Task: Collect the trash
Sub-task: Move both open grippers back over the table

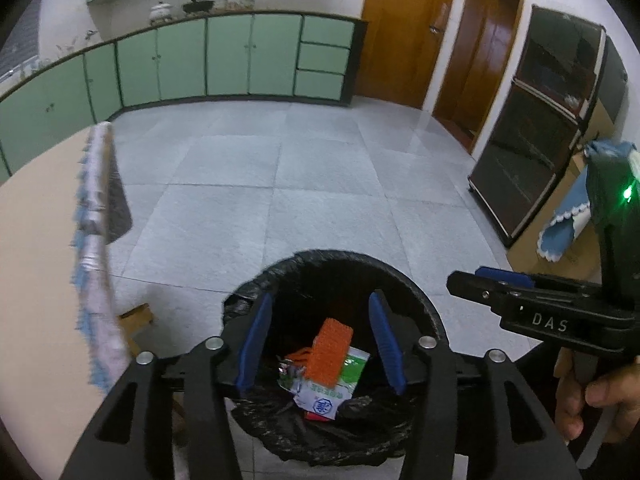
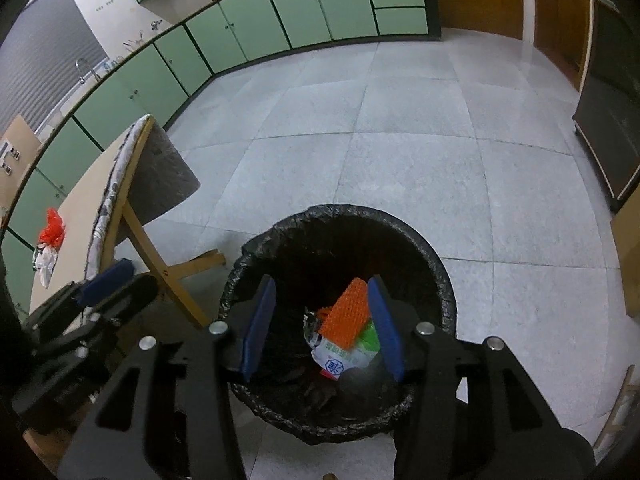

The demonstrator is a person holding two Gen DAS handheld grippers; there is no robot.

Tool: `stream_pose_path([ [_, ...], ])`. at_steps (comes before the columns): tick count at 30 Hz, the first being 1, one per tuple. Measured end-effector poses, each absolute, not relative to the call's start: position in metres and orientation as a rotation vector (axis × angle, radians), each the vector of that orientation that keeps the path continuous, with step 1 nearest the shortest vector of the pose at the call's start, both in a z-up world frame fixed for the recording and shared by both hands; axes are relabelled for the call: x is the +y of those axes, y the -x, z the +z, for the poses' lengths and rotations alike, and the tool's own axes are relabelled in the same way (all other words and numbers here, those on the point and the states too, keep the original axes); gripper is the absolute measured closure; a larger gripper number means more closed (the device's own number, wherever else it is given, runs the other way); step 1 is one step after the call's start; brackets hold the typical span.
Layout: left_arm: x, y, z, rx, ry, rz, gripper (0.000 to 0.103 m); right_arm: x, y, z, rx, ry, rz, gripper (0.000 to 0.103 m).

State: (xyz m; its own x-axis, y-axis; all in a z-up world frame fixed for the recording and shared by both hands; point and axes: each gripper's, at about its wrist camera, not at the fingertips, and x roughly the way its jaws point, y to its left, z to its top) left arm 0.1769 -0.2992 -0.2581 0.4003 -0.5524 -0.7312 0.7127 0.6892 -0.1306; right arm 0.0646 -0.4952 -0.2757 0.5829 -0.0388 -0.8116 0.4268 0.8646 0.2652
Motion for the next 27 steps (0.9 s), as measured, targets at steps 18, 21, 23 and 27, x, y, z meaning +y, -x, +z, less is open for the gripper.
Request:
stream_pose_path([
  [18, -0.011, -0.201, -0.188, 0.669, -0.068, -0.206, 0.023, -0.293, -0.157, -0.192, 0.805, -0.173, 0.160, 0.048],
  [21, 0.030, -0.205, -0.183, 0.646, -0.049, -0.143, 0.023, -0.248, -0.178, -0.183, 0.787, -0.139, 0.235, 0.048],
  [23, 0.050, -0.210, -0.180, 0.631, -0.036, -0.119, 0.023, -0.218, -0.193, -0.180, 0.776, -0.125, 0.283, 0.048],
  [27, 0.085, -0.214, -0.179, 0.604, -0.032, -0.067, 0.023, -0.170, -0.221, -0.182, 0.784, -0.109, 0.341, 0.048],
])
